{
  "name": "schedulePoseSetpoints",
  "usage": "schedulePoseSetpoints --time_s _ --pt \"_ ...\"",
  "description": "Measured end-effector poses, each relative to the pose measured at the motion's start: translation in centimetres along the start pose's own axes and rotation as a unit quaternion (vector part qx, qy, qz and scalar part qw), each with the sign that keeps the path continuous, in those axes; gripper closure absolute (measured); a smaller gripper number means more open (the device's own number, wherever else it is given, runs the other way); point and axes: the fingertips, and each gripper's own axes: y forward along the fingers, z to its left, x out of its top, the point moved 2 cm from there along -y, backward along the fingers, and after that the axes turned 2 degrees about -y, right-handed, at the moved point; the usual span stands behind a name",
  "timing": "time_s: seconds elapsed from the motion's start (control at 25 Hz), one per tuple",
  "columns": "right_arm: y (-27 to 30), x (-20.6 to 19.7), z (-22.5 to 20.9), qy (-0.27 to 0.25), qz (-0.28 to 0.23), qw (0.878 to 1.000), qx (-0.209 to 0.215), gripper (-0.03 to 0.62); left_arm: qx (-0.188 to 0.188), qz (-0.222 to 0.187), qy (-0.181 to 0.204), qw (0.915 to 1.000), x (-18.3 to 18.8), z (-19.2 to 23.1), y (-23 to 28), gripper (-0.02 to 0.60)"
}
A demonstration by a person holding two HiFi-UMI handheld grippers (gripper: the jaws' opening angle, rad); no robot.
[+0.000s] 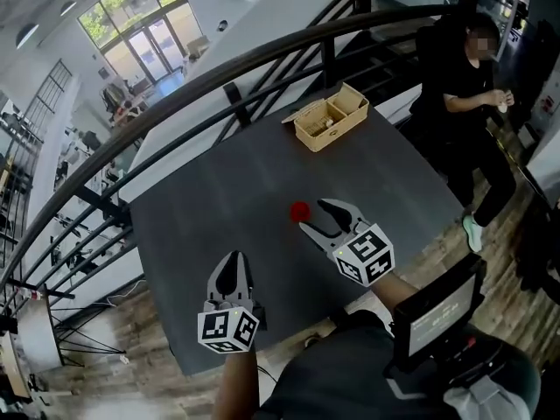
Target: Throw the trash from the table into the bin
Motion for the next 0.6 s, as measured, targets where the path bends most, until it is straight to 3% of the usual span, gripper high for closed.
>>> schedulePoseSetpoints --time_s 0.2,0.36,0.6 --pt "4.1 -2.6 -2.4 0.007 0.034 0.999 0.018 0.345 0.019 0.033 -0.009 0.9992 -2.5 2.2 3.7 0.551" --pt "6.6 -4.8 -3.7 0.011 0.058 0.998 0.023 0.335 0.038 0.056 -0.017 0.9976 -5.0 3.9 5.8 0.482" --pt "9.8 -9.3 -5.3 0.017 0.105 0.994 0.036 0.303 0.062 0.082 -0.036 0.9941 -9.0 5.9 8.1 0.472"
